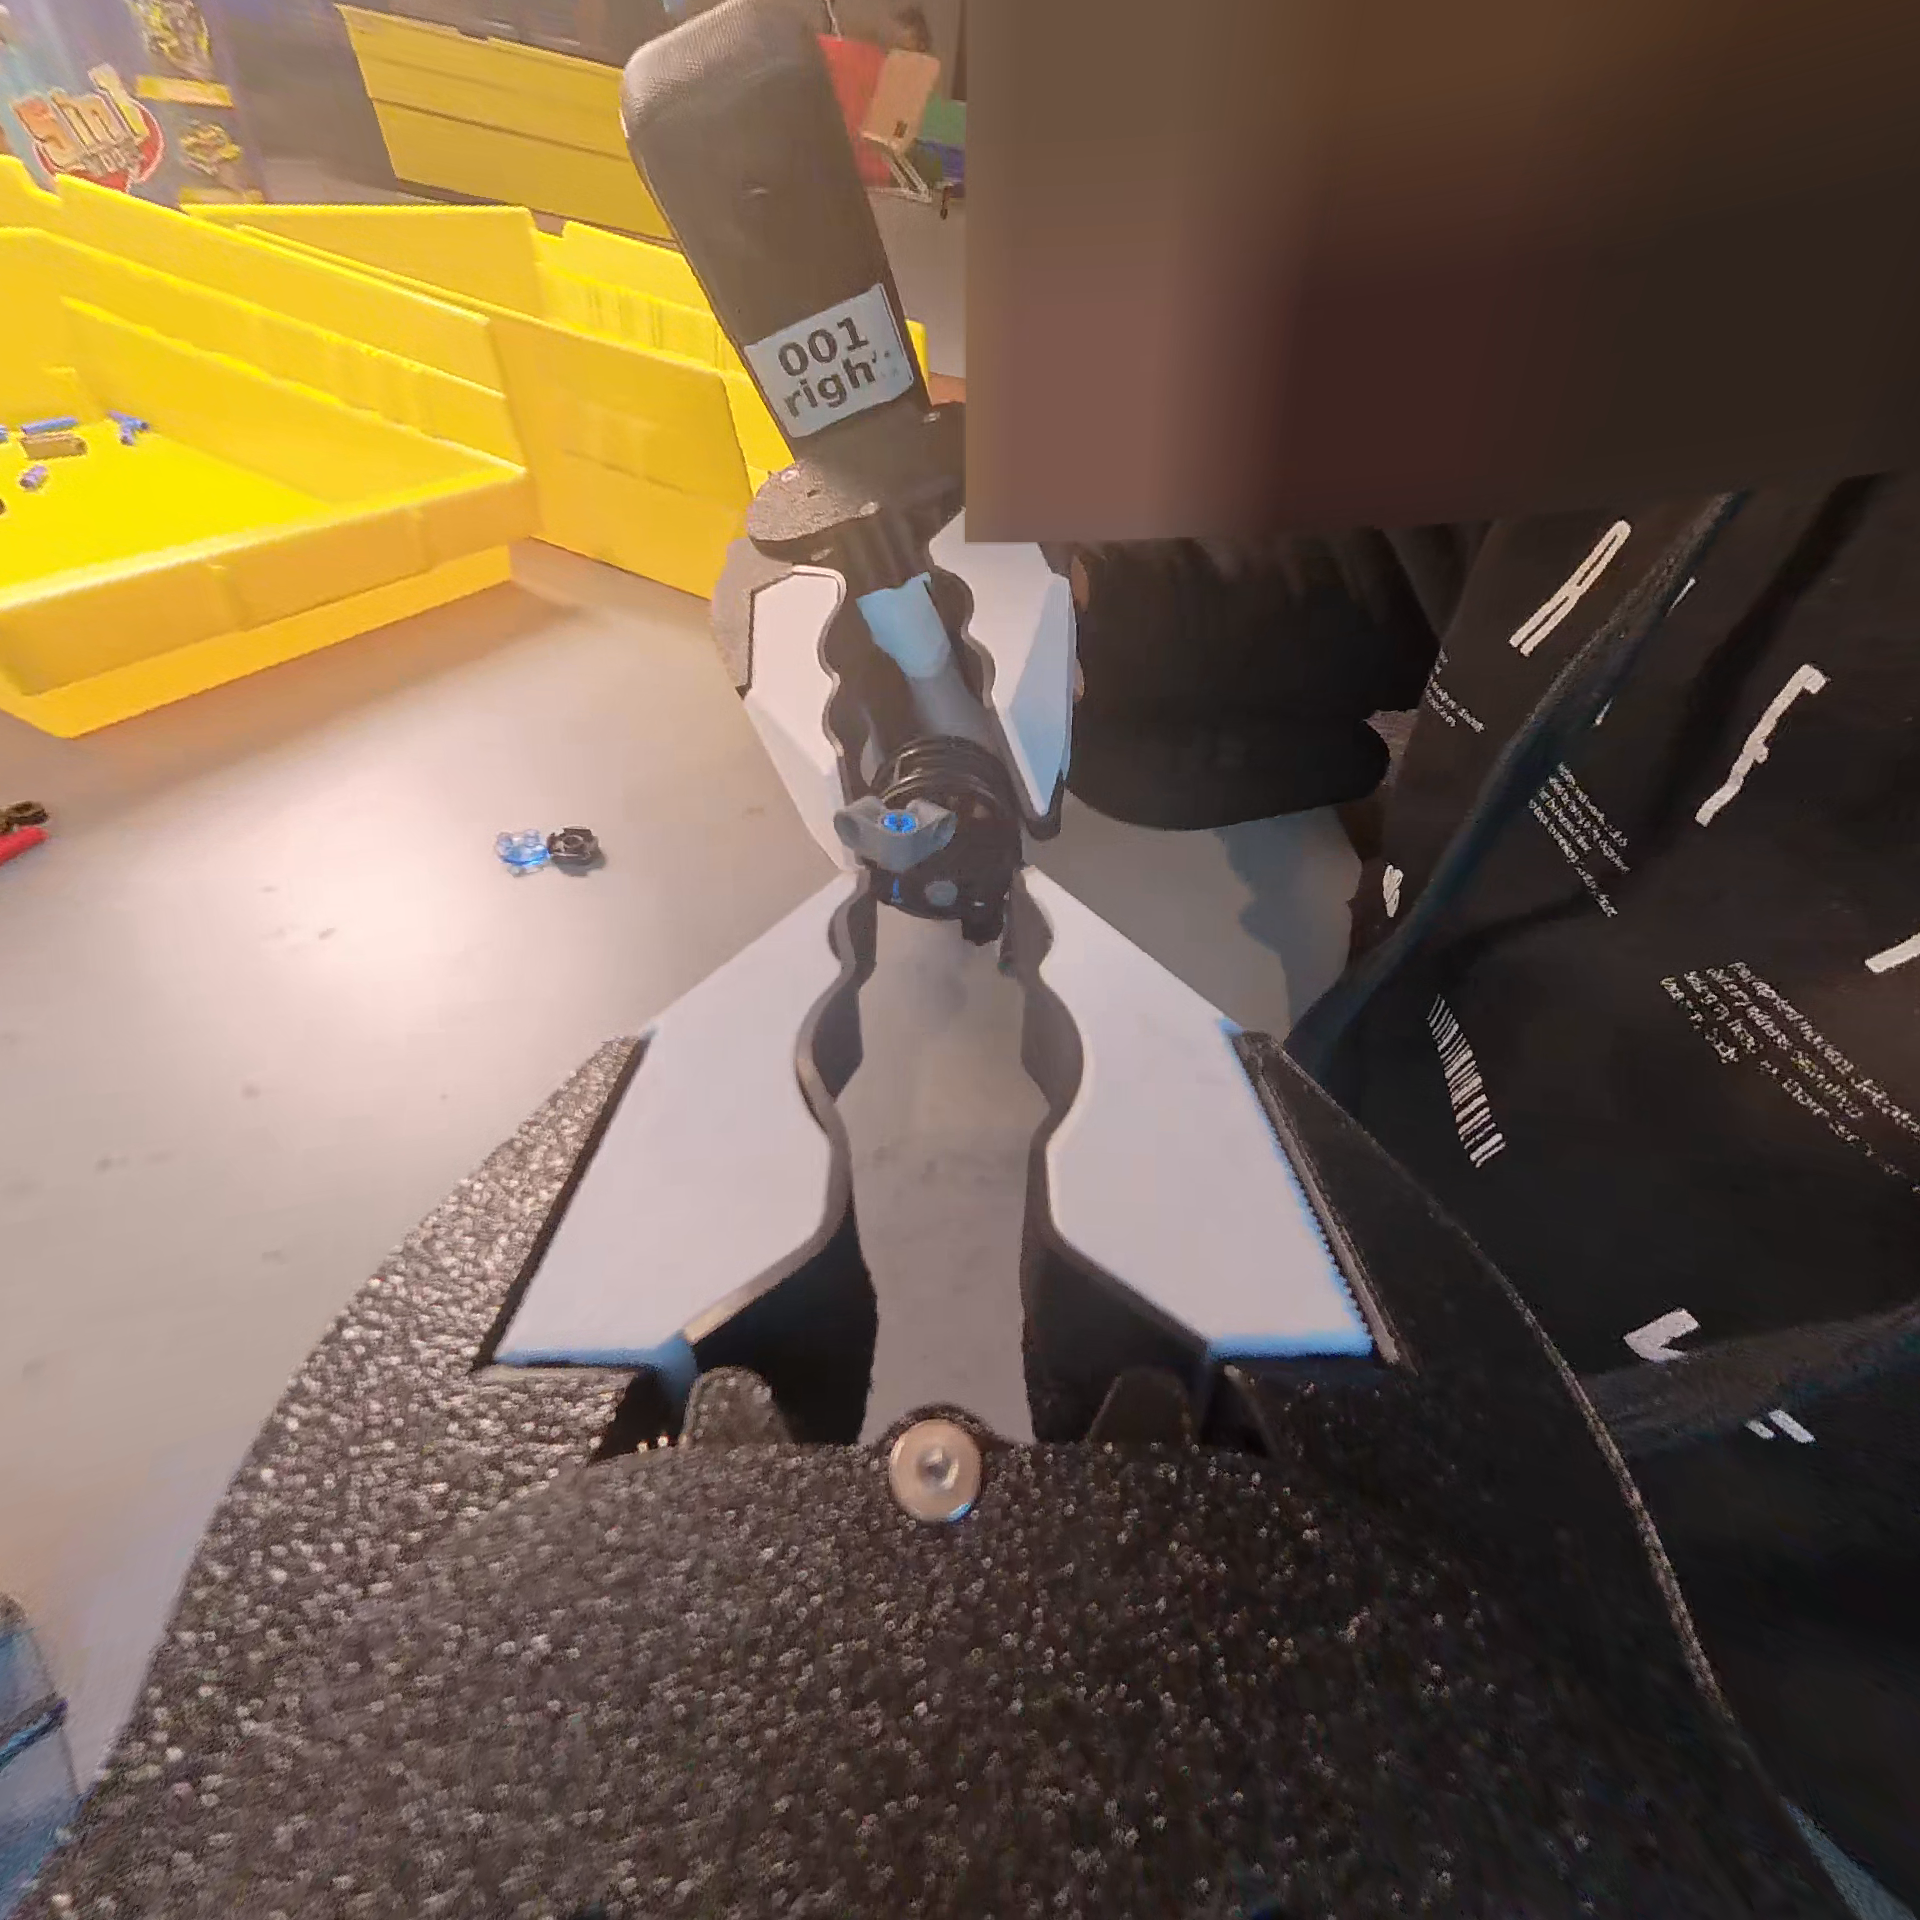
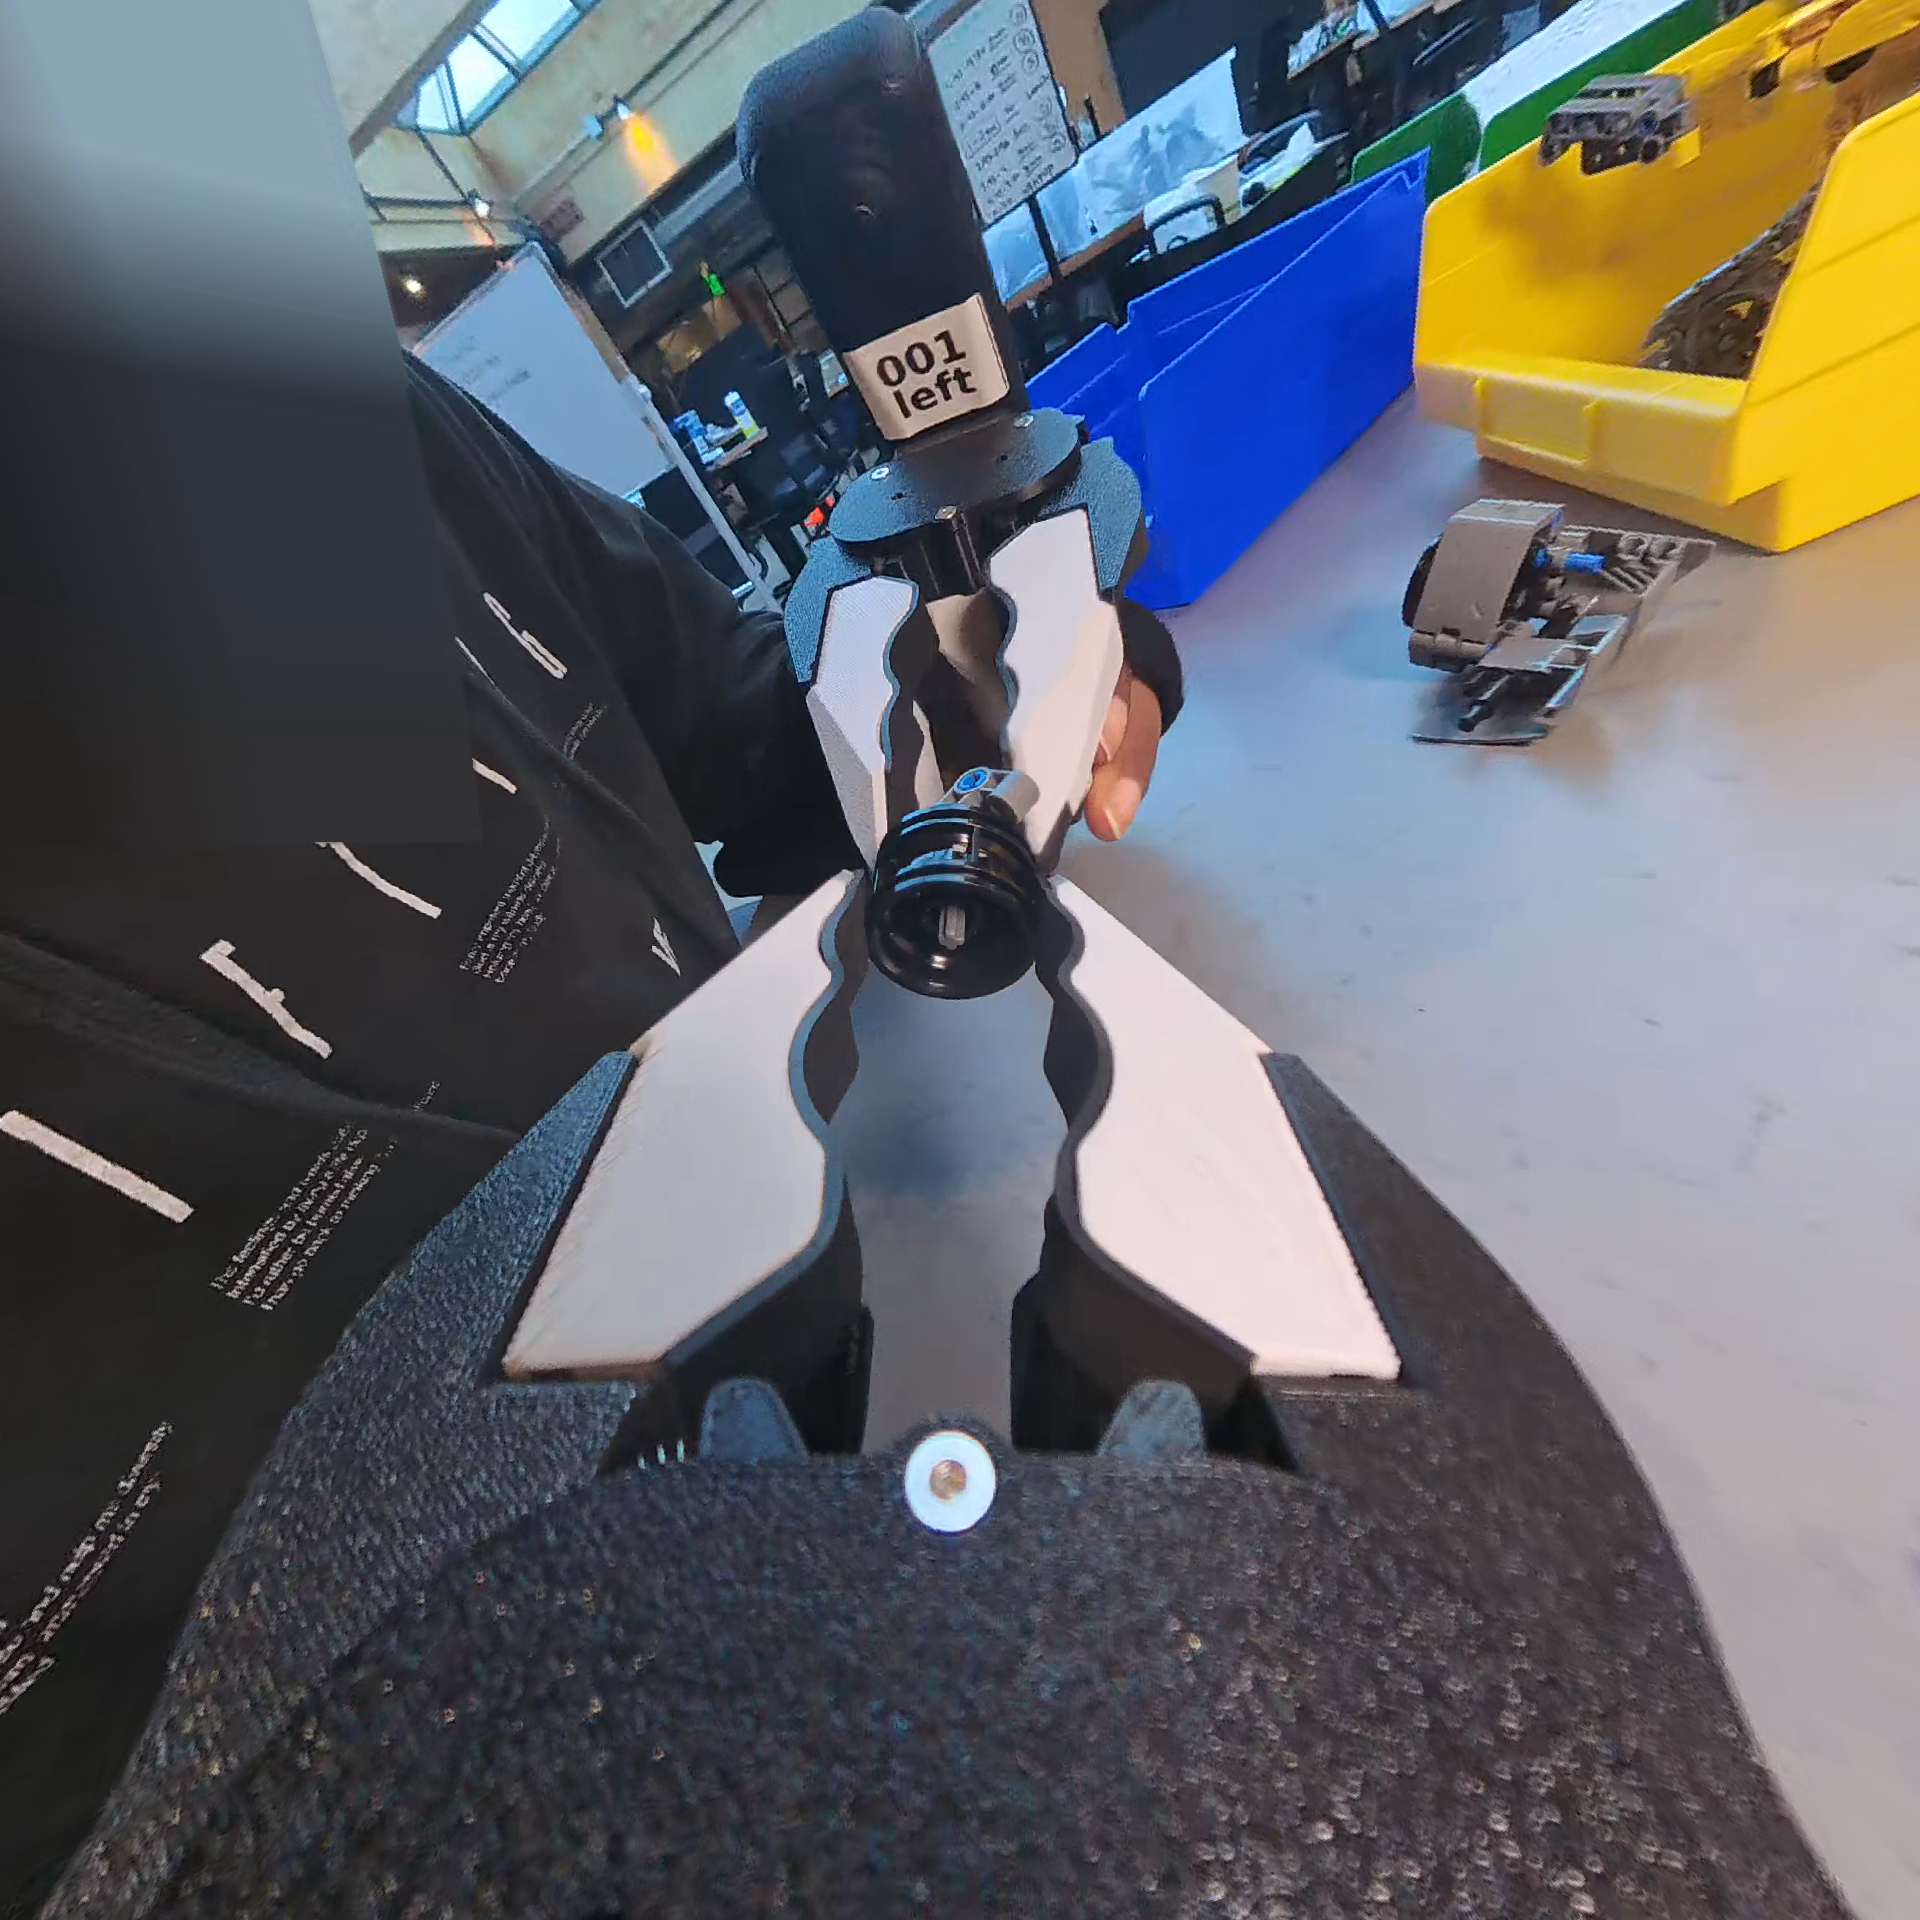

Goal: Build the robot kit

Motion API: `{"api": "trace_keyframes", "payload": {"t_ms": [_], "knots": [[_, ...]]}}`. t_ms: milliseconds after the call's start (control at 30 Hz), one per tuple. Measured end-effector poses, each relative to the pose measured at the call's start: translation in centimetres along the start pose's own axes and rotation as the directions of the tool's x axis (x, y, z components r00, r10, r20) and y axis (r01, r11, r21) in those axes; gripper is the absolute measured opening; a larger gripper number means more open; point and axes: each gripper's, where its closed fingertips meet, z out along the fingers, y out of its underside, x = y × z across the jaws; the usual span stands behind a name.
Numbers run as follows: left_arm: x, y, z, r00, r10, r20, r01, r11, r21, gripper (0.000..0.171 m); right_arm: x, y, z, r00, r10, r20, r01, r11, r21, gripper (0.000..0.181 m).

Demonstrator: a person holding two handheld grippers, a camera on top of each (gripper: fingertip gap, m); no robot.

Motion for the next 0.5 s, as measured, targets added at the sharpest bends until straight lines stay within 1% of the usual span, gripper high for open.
{"api": "trace_keyframes", "payload": {"t_ms": [100,167,267,333,400,500], "knots": [[0.3,0.2,0.1,1.000,0.025,0.000,-0.025,1.000,-0.017,0.024,-0.2,0.4,0.2,1.000,-0.003,0.002,0.003,1.000,-0.017,0.032],[0.3,0.4,0.1,1.000,0.014,-0.006,-0.015,1.000,-0.018,0.023,-0.2,0.5,0.2,1.000,-0.002,-0.002,0.002,1.000,-0.026,0.031],[0.3,1.5,0.3,1.000,0.021,-0.005,-0.021,0.997,-0.072,0.023,0.1,1.5,0.4,0.997,-0.061,-0.046,0.056,0.994,-0.092,0.031],[0.1,1.8,0.4,0.999,0.048,0.020,-0.046,0.995,-0.092,0.022,0.3,1.5,0.4,0.994,-0.082,-0.069,0.075,0.992,-0.102,0.031],[-0.2,1.7,0.5,0.997,0.059,0.042,-0.055,0.994,-0.091,0.022,0.6,1.4,0.2,0.991,-0.098,-0.090,0.088,0.990,-0.107,0.031],[-0.4,1.4,0.6,0.997,0.060,0.047,-0.057,0.995,-0.077,0.022,0.5,1.2,-0.1,0.992,-0.101,-0.082,0.093,0.991,-0.095,0.031]]}}
